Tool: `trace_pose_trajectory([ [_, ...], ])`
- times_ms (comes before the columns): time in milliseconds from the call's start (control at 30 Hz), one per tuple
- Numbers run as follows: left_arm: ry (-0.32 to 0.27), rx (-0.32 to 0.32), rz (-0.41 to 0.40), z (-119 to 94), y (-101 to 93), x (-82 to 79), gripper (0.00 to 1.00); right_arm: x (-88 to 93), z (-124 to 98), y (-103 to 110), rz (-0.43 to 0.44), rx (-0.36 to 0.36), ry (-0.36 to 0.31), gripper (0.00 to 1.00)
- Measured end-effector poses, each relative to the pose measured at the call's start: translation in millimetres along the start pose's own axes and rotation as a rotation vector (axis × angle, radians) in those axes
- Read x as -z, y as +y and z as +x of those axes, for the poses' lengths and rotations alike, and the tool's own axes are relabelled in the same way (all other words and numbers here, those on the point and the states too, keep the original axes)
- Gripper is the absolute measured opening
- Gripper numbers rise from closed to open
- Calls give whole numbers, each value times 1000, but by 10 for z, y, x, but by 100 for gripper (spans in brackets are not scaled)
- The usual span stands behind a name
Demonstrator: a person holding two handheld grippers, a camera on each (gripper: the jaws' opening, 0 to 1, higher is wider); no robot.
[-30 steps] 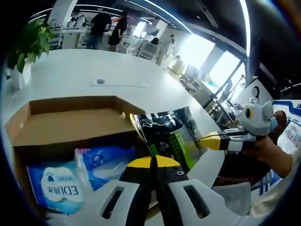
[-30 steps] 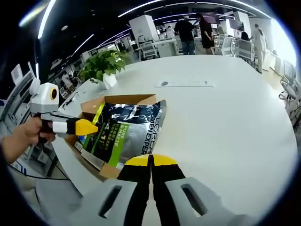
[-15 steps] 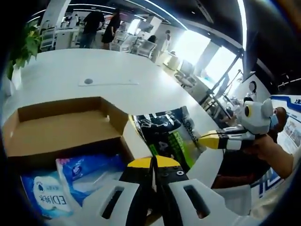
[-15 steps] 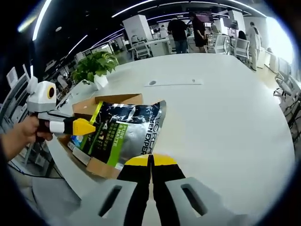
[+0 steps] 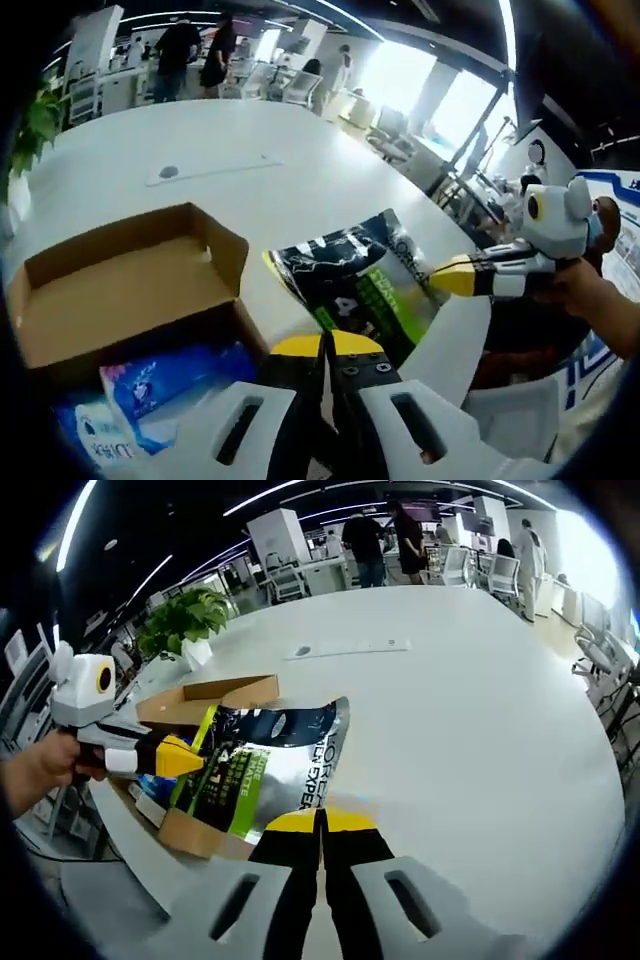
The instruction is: Operate the shoe box by opening the lid, removing the specified soft item, and placing it in the target area until the item is outside and the box remains undamaged.
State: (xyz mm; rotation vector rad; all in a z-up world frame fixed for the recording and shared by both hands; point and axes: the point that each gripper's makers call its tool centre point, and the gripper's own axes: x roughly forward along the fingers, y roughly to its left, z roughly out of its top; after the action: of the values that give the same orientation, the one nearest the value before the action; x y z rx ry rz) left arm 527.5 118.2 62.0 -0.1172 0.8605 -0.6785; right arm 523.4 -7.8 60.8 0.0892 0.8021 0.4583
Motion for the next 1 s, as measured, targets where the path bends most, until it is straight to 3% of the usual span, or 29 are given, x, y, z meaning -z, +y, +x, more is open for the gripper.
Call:
trace_pose_trajectory([
  [100, 32, -16, 59, 54, 21, 4, 0, 8, 32, -24, -10, 6, 7, 0],
  [367, 138, -69, 311, 214, 55, 29, 0, 6, 98, -92, -33, 18, 23, 0],
  [567, 252, -54, 440, 339, 57, 143, 0, 34, 183, -165, -41, 16, 54, 0],
  [1000, 389, -80, 566, 554, 161, 245, 0, 89, 411, -237, -75, 30, 110, 0],
])
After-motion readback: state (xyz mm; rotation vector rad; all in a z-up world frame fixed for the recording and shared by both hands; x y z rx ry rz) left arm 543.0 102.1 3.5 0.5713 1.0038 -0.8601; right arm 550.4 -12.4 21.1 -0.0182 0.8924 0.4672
